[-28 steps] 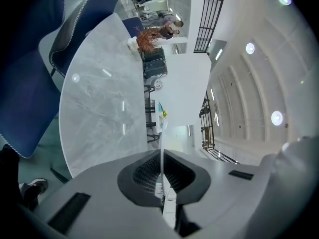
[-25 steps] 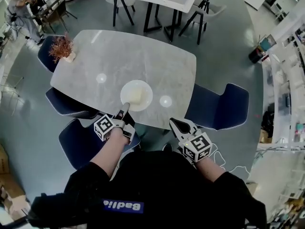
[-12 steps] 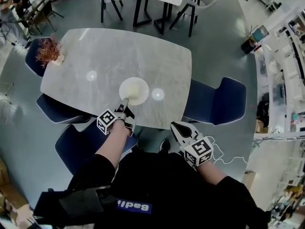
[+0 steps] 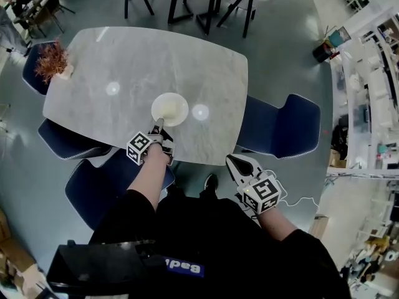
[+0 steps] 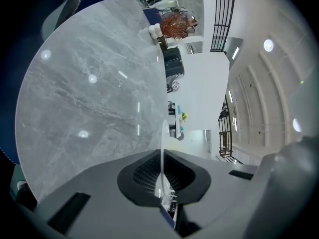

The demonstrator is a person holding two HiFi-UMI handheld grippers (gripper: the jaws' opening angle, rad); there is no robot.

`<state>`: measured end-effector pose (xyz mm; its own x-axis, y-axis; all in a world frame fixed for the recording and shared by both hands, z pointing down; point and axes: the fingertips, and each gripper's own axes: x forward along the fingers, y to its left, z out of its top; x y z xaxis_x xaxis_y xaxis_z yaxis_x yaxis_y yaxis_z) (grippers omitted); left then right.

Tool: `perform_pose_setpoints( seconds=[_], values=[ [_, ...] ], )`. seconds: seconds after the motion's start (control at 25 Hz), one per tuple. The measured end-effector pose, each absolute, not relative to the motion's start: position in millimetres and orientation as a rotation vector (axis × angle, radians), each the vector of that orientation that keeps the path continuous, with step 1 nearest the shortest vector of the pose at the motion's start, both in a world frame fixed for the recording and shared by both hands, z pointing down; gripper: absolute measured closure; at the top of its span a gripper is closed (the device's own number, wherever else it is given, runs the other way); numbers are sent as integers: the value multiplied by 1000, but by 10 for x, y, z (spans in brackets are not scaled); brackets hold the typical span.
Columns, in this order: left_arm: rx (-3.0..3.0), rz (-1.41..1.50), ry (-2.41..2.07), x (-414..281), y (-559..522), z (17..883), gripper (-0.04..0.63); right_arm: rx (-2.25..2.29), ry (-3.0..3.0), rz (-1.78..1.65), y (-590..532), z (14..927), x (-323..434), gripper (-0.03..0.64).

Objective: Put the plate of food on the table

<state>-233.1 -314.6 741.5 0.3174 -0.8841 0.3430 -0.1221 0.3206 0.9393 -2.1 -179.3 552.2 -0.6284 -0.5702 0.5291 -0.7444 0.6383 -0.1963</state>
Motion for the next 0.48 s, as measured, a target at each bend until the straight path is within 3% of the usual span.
perform_pose_setpoints(
  seconds=[0.48],
  values=[
    [1131, -547, -1241, -2399, -3262, 7898, 581, 1038, -2382, 626, -1691, 5729, 166, 606]
  ],
)
